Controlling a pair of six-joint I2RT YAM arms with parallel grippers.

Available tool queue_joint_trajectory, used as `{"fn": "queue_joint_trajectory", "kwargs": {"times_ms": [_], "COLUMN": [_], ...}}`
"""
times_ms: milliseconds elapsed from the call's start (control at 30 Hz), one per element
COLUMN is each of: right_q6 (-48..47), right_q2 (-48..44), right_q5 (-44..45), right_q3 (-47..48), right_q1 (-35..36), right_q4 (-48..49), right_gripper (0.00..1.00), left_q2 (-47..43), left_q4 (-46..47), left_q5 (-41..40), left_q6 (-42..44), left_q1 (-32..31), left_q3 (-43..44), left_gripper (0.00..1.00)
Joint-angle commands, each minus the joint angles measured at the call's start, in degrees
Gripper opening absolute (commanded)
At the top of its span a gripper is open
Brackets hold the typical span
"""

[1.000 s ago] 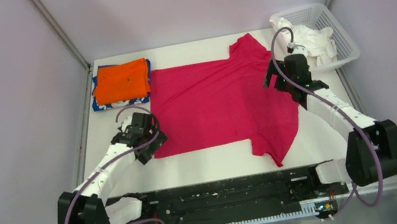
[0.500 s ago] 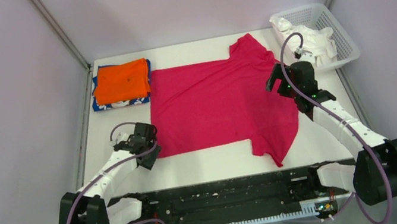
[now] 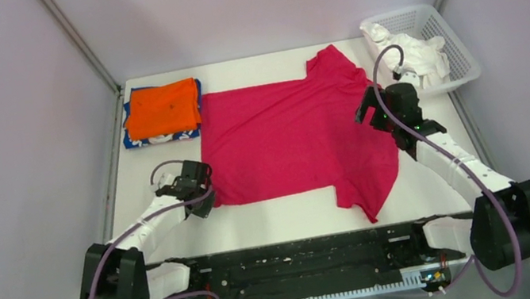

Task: Fold and stack the t-shirts
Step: Grab the side of the flattened tshirt closest away from the robot with both arms

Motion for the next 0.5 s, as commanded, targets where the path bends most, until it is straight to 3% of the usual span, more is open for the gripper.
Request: {"fn": "queue_joint_trajectory", "kwargs": {"times_ms": [0,167,467], "right_q6": [0.95,4.31,11.72], "right_q2": [-0.23,-1.41,-3.96], "right_q5": [2.11,9.02,18.06], "right_q3": [1.08,2.53,4.15], "right_q1": [1.7,8.14,27.0], "right_q4": [-0.24,-7.65,-33.31], "right_gripper": [0.99,0.99,0.92], "left_q2": [2.68,-1.66,-9.1], "left_q4": [1.21,-0.43,-4.41], "left_q5": [0.03,-2.68,-6.94], "left_q6": [0.71,2.42,7.47], "left_q1": [-0.06,-0.04,0.03], "left_q3": [-0.68,-0.81,0.38], "left_gripper": [0.0,0.0,0.0]}}
